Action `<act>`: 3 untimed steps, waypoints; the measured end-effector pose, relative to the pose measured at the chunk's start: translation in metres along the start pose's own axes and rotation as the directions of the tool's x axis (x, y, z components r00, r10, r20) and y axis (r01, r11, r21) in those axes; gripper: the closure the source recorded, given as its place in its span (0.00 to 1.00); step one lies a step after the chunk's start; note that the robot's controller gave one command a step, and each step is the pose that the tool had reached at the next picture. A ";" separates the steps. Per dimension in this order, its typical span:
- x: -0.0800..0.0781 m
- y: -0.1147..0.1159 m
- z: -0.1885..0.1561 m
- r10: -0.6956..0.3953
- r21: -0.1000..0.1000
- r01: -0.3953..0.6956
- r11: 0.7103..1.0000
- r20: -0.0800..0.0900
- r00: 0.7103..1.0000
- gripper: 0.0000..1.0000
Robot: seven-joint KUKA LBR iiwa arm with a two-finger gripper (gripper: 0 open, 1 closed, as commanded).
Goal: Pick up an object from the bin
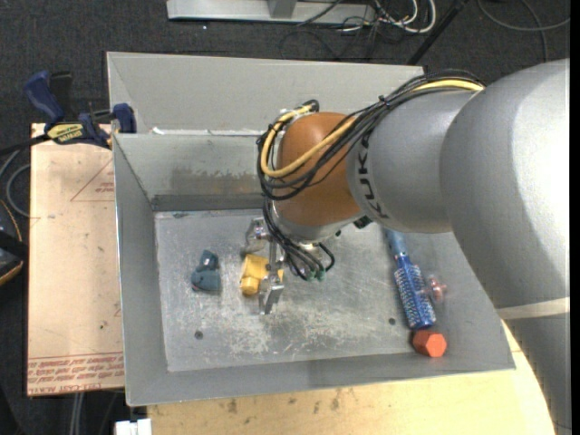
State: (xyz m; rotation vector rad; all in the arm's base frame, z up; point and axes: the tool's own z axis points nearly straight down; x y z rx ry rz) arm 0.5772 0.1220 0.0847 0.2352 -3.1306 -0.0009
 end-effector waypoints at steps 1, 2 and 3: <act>-0.001 0.000 0.000 0.001 0.000 -0.001 1.000 0.003 1.000 1.00; 0.016 -0.012 -0.090 0.002 0.000 -0.002 1.000 0.011 1.000 1.00; 0.015 -0.011 -0.187 -0.033 0.000 0.033 0.999 0.014 0.999 1.00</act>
Offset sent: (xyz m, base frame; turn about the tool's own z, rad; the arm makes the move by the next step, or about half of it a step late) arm 0.0000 0.0000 0.0000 0.0000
